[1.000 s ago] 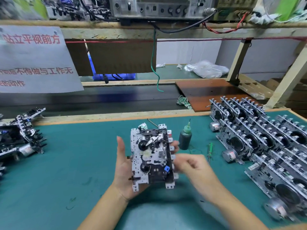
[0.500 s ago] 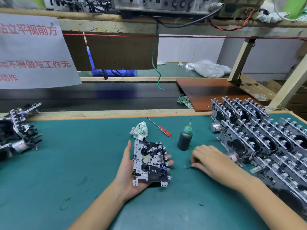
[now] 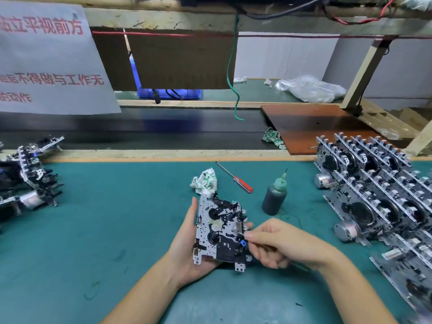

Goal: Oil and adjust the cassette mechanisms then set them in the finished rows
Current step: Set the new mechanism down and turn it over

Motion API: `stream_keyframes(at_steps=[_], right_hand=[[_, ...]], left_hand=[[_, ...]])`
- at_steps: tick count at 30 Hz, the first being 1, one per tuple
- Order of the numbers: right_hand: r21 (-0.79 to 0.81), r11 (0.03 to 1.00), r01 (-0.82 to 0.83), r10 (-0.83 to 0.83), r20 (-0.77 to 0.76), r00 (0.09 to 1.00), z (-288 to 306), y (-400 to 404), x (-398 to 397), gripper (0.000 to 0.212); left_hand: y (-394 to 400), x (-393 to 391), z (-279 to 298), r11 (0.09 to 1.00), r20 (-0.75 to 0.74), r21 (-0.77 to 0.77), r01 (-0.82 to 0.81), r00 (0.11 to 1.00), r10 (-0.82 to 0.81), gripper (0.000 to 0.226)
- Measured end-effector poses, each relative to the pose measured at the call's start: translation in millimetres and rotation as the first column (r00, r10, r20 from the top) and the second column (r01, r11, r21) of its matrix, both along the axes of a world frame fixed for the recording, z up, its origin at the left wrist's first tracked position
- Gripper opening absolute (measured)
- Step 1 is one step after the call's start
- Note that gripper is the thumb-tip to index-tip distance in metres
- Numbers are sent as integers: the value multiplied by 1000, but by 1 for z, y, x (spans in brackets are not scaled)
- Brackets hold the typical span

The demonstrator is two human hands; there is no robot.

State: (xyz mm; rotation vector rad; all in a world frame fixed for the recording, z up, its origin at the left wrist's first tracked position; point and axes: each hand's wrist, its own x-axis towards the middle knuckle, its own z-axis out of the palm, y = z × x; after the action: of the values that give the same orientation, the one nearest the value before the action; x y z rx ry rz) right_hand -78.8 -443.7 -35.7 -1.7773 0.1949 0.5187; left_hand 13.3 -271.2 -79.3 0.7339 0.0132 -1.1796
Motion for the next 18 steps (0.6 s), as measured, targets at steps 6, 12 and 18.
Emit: stream_keyframes(at_steps=[6,12,18], right_hand=[[66,998,20,-18,-28,999,-1,0,1,43],[40,999,12,-11,-25,1000,1,0,0,44],[69,997,-36,38,-18,999,1,1,-1,42]], left_hand=[[-2,0,-4,1000,19,-11,16,1000,-16,84],[-3,0,-1,1000,33,-15,16,999,-15,84],[-2,0,0,1000,43,-22,22,999,-21,84]])
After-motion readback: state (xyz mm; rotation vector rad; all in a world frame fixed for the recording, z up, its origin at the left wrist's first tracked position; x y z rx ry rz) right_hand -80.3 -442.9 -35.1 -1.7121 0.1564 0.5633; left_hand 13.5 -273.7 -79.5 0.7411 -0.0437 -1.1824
